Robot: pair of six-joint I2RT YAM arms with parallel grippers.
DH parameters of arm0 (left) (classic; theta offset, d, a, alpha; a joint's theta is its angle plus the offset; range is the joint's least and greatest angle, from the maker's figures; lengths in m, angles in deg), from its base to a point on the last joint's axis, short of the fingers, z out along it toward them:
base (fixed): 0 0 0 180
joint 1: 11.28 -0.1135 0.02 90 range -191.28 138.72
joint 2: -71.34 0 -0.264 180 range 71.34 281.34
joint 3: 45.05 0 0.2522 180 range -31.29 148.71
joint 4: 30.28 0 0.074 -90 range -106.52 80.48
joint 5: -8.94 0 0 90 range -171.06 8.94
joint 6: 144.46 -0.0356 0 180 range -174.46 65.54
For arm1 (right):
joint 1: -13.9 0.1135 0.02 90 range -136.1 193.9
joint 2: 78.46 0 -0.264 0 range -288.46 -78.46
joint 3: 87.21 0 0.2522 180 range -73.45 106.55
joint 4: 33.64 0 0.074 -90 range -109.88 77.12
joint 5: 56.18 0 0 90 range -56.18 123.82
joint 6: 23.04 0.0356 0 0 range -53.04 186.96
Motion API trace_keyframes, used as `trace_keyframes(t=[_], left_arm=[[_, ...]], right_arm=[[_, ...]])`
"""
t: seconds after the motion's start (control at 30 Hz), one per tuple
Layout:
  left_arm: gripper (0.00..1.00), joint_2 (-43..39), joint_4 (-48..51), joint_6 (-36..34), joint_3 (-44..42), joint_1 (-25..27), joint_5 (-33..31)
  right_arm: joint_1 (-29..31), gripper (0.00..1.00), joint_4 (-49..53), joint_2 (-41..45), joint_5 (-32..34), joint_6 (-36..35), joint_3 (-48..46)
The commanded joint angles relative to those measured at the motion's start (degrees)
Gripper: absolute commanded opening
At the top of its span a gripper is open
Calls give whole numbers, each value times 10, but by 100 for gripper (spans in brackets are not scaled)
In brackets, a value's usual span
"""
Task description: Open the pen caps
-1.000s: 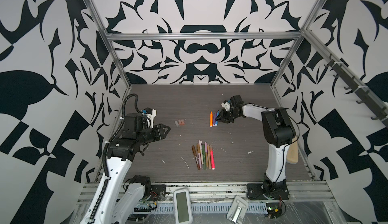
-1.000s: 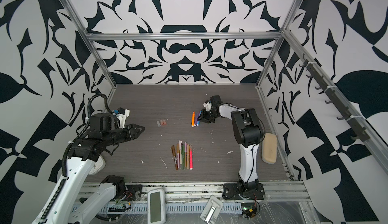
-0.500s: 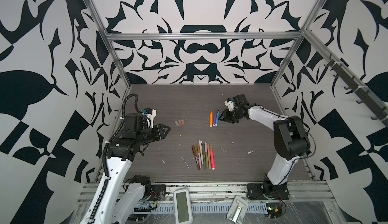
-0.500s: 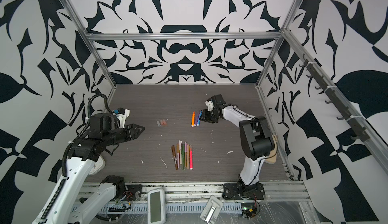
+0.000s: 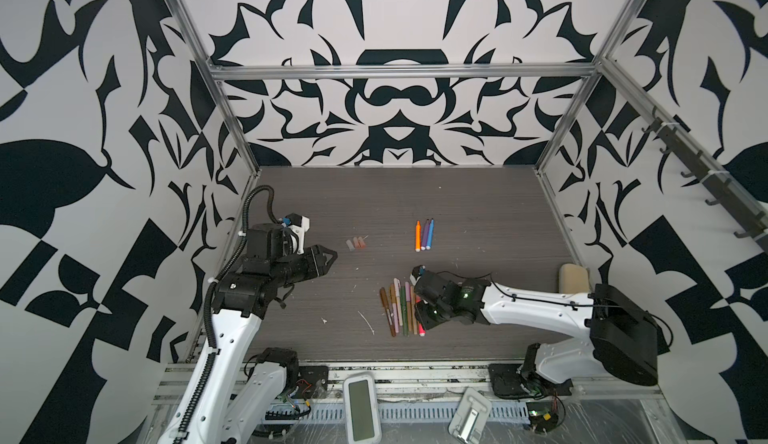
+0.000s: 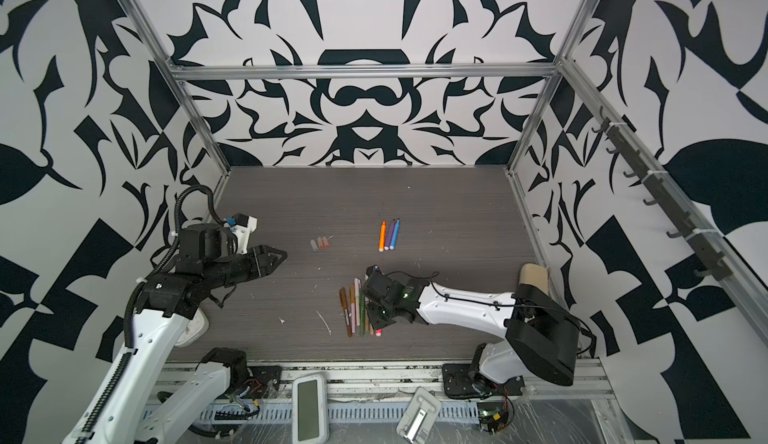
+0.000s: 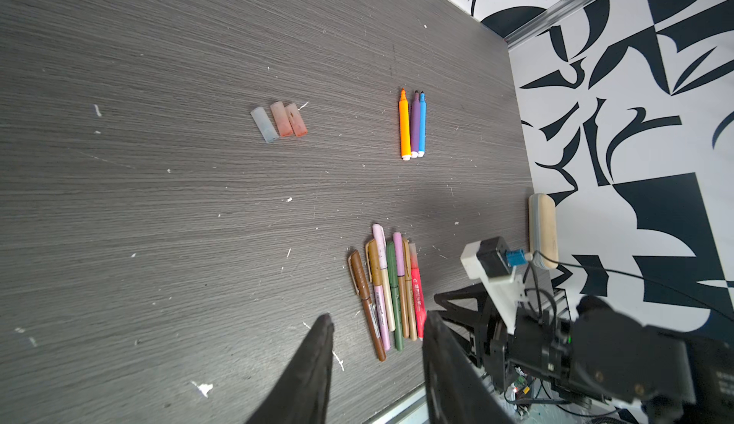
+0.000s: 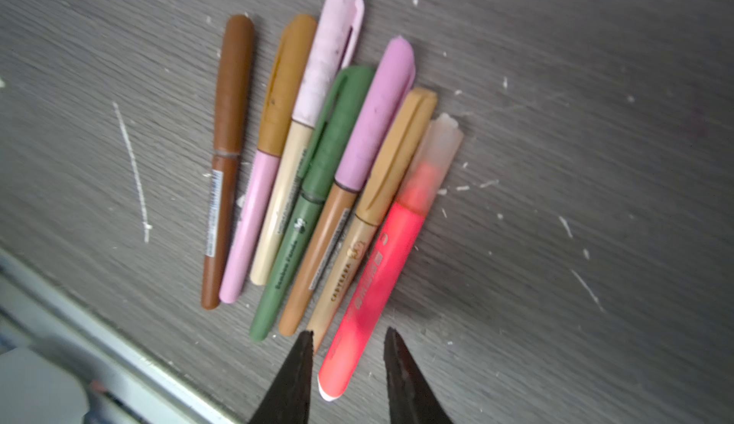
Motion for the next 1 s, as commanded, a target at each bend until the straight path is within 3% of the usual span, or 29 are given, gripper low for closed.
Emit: trace_keyframes(t=[0.0, 0.57, 0.8, 0.97], left_arm=[[41, -5, 2, -6, -7, -2, -3], [41, -9, 2, -6, -8, -2, -2], [41, -8, 2, -6, -8, -2, -3], [40, -30, 5, 4, -2, -2, -26]], right_arm=[[14, 33, 14, -3, 66, 55, -5], [15, 32, 9, -40, 54, 77, -6], [14, 22, 51, -51, 86, 105, -6], [15, 22, 51, -60, 89, 119, -13]])
